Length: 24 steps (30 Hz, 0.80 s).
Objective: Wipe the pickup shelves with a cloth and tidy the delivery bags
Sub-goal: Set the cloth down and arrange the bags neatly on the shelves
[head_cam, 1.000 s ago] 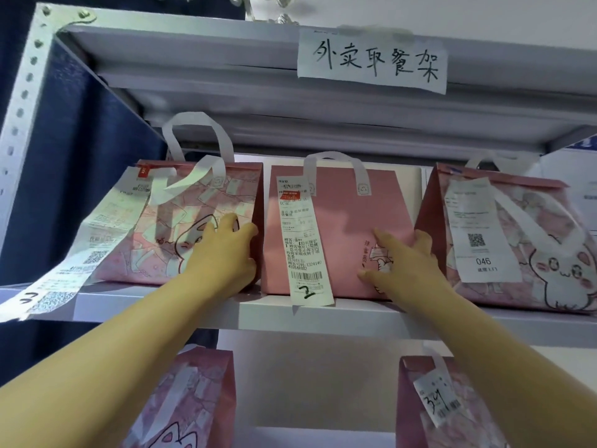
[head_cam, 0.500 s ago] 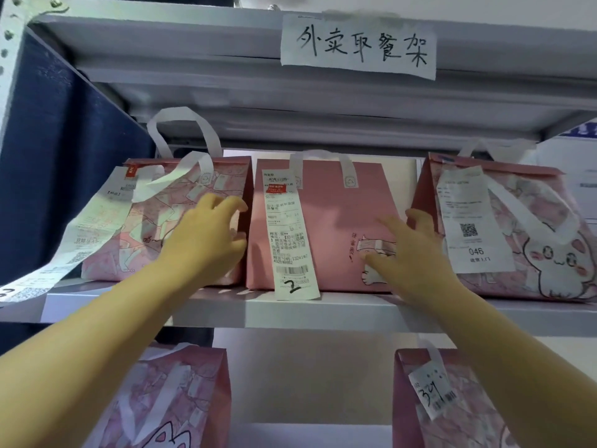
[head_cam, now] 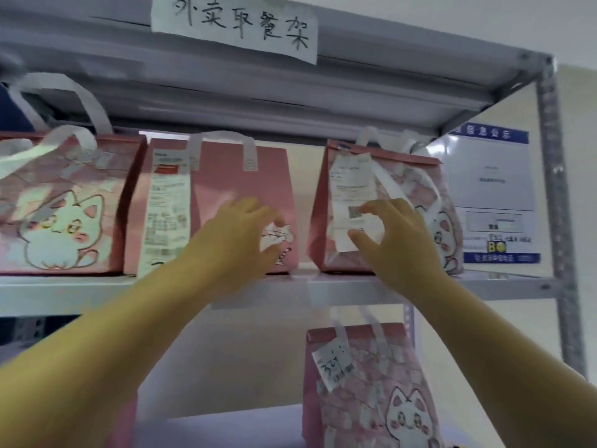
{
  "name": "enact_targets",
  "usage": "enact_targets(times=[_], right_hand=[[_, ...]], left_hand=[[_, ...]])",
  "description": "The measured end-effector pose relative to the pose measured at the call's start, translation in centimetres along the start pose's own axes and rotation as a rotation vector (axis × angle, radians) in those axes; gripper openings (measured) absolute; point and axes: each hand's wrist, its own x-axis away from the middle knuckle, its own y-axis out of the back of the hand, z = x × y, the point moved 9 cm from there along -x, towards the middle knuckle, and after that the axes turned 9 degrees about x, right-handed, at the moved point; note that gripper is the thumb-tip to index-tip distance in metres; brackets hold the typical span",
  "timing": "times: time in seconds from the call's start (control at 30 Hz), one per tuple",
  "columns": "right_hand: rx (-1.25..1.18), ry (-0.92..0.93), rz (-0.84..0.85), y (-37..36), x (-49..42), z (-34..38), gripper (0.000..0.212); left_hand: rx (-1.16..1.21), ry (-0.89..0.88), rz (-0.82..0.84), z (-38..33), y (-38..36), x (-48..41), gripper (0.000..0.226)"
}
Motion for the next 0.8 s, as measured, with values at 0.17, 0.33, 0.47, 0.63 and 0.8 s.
enact_targets(times=[0.17, 0.33, 0.47, 0.63, 0.8], right_hand=[[0.123, -0.194, 0.085, -0.1, -0.2, -7.3, 0.068], [0.143, -0.314, 0.171, -0.5, -0.5, -13.3, 0.092], [0.072, -0.352, 0.32, -2.2, -0.7, -16.0, 0.103], [-0.114, -0.293, 0.38, -3.8, -1.2, -16.0, 0.099], [-0.136, -0.235, 0.378, -4.6, -1.7, -15.0, 0.094]], left_hand=[[-0.014, 0.041, 0.105, -1.8, -5.5, -1.1, 0.04], [0.011, 0.058, 0.086, -4.0, -7.9, -2.9, 0.049], [0.051, 0.119, 0.113, -4.8, -9.4, -4.4, 0.059], [0.091, 0.149, 0.053, -5.4, -9.2, -4.5, 0.052], [0.164, 0.186, 0.036, -4.9, -9.0, -3.8, 0.051]])
